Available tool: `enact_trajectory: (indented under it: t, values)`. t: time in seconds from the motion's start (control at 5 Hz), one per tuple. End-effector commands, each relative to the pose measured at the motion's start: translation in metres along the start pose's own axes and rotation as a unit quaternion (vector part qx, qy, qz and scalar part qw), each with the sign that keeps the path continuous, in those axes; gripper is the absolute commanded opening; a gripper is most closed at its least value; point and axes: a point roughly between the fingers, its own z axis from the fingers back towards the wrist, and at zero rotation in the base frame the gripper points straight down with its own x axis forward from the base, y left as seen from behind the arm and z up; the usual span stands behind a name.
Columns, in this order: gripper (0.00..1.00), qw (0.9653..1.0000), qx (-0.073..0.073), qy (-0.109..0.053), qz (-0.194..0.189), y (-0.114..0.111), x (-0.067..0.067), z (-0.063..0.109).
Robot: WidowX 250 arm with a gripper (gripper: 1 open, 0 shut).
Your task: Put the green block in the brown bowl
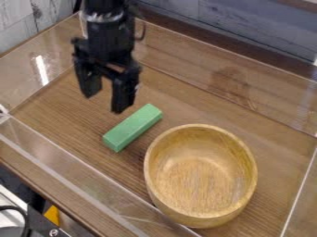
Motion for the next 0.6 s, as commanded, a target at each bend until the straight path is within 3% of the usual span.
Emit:
enact_trajectory:
  t: [0.0, 0.4]
  values:
    - [1.0, 0.9994, 0.014, -0.03, -0.008, -0.001, -0.005, -0.015]
    - [1.0, 0.9985, 0.018, -0.048, -0.02, -0.015, -0.008, -0.049]
